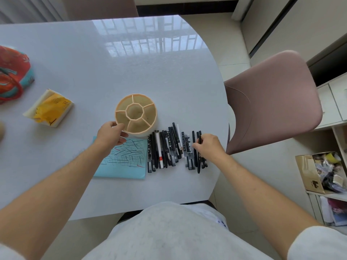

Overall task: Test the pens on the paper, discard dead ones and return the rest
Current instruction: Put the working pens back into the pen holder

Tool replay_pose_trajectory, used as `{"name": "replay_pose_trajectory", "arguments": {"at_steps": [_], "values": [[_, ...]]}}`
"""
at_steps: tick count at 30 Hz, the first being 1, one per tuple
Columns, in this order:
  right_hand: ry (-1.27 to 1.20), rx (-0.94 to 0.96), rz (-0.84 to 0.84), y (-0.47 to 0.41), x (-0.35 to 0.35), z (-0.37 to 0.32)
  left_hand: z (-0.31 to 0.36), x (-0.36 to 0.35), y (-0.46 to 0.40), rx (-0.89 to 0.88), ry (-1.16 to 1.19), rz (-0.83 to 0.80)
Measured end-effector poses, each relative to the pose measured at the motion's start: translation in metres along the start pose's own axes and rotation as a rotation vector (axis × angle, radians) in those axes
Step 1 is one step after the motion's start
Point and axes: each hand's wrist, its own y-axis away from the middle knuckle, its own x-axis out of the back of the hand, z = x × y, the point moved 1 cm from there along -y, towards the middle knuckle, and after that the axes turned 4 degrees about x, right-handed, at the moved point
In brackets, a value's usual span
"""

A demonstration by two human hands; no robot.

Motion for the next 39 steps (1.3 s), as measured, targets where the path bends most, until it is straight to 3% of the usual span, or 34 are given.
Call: {"name": "replay_pose_trajectory", "arguments": {"at_steps": [3,7,15,21,24,29,35,39], "values": [[0.165,0.024,0.031,0.000,-0.005,-0.010,0.000,0.000,0.001,-0.004,0.002,0.001],[0.177,0.014,0.016,-0.004,-0.008,-0.015,0.000,0.000,0.003,-0.008,0.010,-0.001],[-0.536,0.031,-0.201,0.006,0.012,0.003,-0.002,-0.001,0.004,-0.012,0.012,0.004],[-0.809,0.130,-0.306,0.012,0.023,-0.027,-0.007,-0.002,0.005,-0.003,0.002,-0.005],[-0.874,0.197,-0.237,0.010,0.029,-0.057,-0.006,-0.002,0.009,0.006,-0.011,-0.011],[-1.016,0.282,0.083,-0.006,0.042,-0.113,-0.006,-0.002,0.014,0.019,0.018,-0.025],[-0.751,0.349,0.145,-0.024,0.023,-0.154,-0.008,-0.002,0.013,0.018,0.011,-0.019],[-0.494,0.341,0.045,-0.032,0.007,-0.159,-0.007,-0.002,0.011,0.006,0.018,-0.020]]}}
